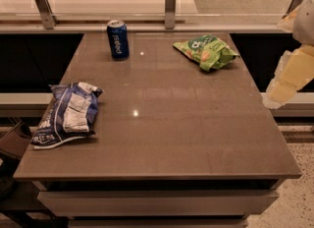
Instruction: Move green rice chip bag near blue chip bag
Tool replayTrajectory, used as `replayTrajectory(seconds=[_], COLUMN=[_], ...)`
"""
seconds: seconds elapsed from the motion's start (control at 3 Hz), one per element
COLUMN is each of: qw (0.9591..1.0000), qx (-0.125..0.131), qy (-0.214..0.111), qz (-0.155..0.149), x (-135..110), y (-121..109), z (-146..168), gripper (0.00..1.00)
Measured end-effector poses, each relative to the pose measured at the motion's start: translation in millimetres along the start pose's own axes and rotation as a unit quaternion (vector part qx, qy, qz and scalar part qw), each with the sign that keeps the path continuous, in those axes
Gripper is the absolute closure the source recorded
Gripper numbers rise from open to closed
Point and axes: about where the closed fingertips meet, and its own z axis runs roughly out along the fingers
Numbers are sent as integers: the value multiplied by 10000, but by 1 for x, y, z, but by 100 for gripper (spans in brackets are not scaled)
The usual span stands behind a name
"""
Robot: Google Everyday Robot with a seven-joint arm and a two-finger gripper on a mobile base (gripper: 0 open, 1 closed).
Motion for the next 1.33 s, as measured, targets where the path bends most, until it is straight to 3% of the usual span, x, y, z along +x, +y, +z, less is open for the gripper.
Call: replayTrajectory(seconds=[0.33, 0.67, 1.0, 1.33], qw=[9971, 9896, 9814, 9718], qx=[354, 747, 959, 1010], qy=[-89, -243, -227, -329], qz=[672, 1201, 1646, 2107], x=[-1, -4, -6, 0], y=[-38, -76, -105, -123], z=[1, 6, 28, 59], gripper=[0, 0, 0, 0])
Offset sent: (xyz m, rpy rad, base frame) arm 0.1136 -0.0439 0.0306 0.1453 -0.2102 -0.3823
